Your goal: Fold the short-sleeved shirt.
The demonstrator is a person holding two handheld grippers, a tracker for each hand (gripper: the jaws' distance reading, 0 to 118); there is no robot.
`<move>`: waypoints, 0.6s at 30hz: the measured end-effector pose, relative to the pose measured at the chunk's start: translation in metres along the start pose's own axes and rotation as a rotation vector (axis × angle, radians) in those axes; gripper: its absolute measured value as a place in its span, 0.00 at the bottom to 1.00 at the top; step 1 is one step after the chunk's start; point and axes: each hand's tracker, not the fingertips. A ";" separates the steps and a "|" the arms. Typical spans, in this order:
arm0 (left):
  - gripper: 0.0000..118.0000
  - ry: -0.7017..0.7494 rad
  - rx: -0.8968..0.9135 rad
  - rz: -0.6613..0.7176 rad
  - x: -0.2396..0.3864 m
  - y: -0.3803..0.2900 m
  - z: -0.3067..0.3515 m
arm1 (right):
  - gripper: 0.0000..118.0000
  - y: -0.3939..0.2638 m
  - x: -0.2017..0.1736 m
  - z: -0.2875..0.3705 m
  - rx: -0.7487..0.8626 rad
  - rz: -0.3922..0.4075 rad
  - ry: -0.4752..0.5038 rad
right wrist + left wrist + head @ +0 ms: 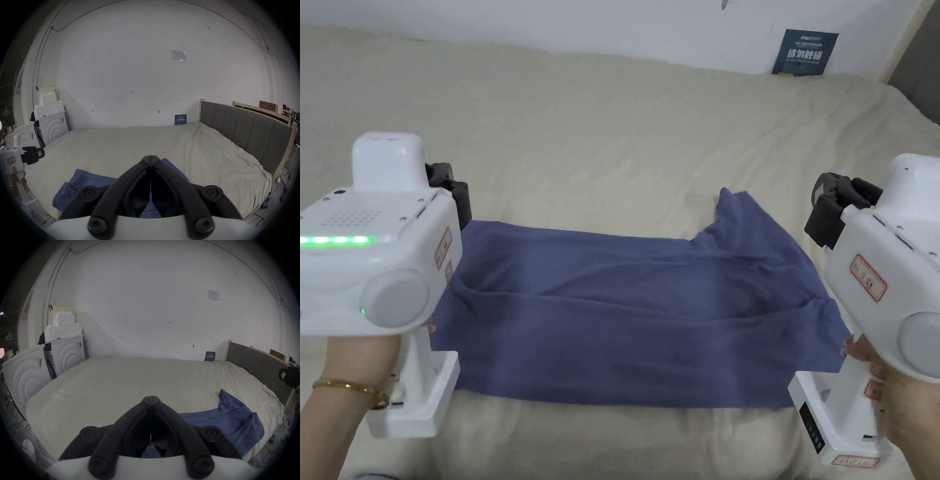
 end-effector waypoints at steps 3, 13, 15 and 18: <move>0.00 -0.009 -0.047 0.009 -0.005 0.013 -0.035 | 0.02 0.006 0.000 -0.017 -0.012 -0.007 0.003; 0.31 -0.039 -0.487 0.056 -0.037 0.013 -0.214 | 0.02 0.001 0.012 -0.081 -0.122 -0.039 -0.010; 0.86 -0.037 -0.594 0.059 -0.037 0.006 -0.237 | 0.02 -0.005 0.018 -0.094 -0.153 -0.067 -0.009; 0.92 0.005 -0.694 0.067 -0.039 -0.012 -0.271 | 0.02 -0.014 0.022 -0.108 -0.190 -0.085 -0.026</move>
